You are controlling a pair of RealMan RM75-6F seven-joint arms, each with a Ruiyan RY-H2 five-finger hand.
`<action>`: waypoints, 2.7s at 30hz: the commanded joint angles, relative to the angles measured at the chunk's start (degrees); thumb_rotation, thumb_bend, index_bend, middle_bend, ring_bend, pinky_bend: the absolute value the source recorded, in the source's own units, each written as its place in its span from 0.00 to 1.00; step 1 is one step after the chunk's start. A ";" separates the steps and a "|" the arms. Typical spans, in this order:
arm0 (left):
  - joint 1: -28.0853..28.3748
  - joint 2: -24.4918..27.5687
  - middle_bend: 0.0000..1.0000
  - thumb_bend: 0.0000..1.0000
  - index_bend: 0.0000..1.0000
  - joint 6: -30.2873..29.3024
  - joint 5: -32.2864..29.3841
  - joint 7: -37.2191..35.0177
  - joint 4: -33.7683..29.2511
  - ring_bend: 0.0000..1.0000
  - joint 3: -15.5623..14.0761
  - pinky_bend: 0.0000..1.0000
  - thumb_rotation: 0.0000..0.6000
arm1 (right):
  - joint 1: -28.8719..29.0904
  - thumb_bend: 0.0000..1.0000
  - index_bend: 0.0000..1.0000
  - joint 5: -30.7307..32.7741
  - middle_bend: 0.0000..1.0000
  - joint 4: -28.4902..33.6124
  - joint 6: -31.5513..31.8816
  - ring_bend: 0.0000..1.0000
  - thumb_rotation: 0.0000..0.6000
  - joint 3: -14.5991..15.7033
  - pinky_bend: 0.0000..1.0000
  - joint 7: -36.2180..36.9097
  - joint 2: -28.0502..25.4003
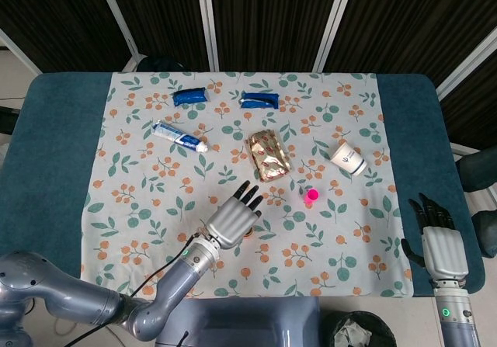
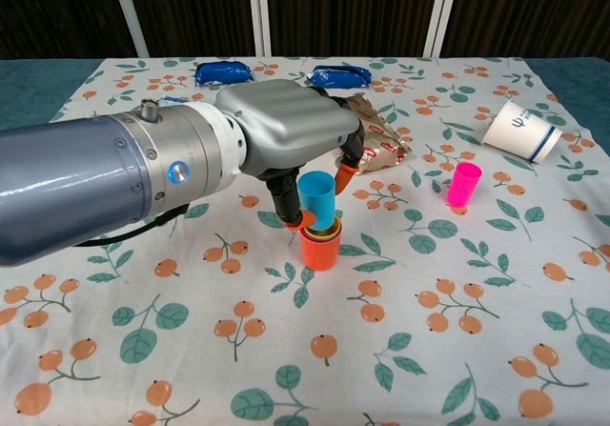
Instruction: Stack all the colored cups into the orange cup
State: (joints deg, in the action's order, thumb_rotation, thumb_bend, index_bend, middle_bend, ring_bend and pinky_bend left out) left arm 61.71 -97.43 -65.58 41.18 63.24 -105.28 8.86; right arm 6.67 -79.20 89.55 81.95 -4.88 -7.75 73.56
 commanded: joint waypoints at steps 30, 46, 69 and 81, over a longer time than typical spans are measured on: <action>-11.39 12.67 0.01 0.08 0.04 -21.67 20.11 -9.40 -9.37 0.00 -10.84 0.02 1.00 | 0.27 0.41 0.13 0.55 0.05 -0.17 -1.86 0.08 1.00 0.07 0.13 -0.47 0.33; -35.23 23.79 0.03 0.08 0.04 -28.47 29.36 -54.51 17.92 0.00 -19.30 0.02 1.00 | 6.44 0.40 0.13 -2.29 0.04 3.92 -7.46 0.06 1.00 -2.91 0.13 2.77 -1.27; -42.61 20.21 0.03 0.08 0.05 -26.23 31.39 -61.59 28.89 0.00 -14.05 0.02 1.00 | 31.10 0.37 0.22 23.78 0.03 2.53 -37.30 0.04 1.00 -11.45 0.14 -6.08 4.18; -43.53 20.43 0.03 0.08 0.05 -24.03 32.32 -60.46 28.21 0.00 -12.38 0.01 1.00 | 34.17 0.37 0.33 29.80 0.03 -2.34 -37.11 0.05 1.00 -9.50 0.15 -9.65 7.70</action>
State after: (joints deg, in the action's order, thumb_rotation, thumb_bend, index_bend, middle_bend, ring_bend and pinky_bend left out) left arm 18.25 -77.04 -89.65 73.46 2.77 -77.02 -3.60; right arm 40.79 -49.53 87.31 44.67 -14.55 -17.26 81.16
